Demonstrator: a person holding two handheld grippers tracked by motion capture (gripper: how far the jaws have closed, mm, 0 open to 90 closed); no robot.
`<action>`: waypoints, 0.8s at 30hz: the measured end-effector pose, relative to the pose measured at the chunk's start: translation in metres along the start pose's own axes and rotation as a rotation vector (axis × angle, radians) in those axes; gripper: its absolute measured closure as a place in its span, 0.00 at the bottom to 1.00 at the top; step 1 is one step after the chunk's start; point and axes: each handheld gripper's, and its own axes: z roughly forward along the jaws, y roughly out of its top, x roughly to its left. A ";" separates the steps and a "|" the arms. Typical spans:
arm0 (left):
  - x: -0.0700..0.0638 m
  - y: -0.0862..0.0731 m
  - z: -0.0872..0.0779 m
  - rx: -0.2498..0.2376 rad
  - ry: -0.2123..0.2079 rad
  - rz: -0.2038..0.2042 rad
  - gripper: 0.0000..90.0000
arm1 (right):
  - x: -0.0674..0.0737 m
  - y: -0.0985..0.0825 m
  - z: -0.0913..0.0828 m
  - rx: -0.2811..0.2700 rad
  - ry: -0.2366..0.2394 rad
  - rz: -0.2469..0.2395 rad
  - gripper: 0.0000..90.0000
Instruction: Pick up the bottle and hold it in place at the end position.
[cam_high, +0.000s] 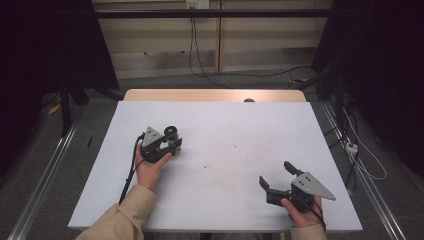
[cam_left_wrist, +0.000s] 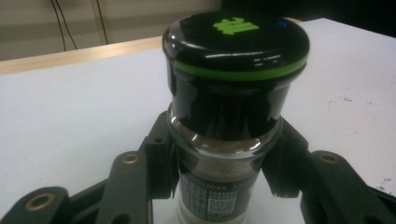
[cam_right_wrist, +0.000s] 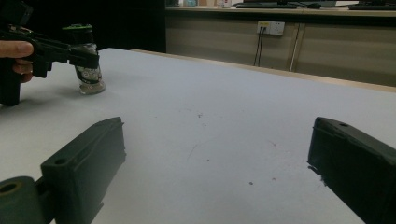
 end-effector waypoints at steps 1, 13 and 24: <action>0.000 0.000 0.000 -0.001 -0.002 0.000 0.59 | 0.000 0.000 0.000 0.000 -0.001 -0.001 0.04; -0.005 0.008 -0.002 -0.007 -0.047 0.004 0.59 | 0.000 0.001 0.000 -0.004 -0.001 -0.004 0.04; -0.017 0.019 0.003 -0.011 -0.117 0.028 0.59 | 0.000 0.001 0.001 -0.003 0.000 -0.006 0.04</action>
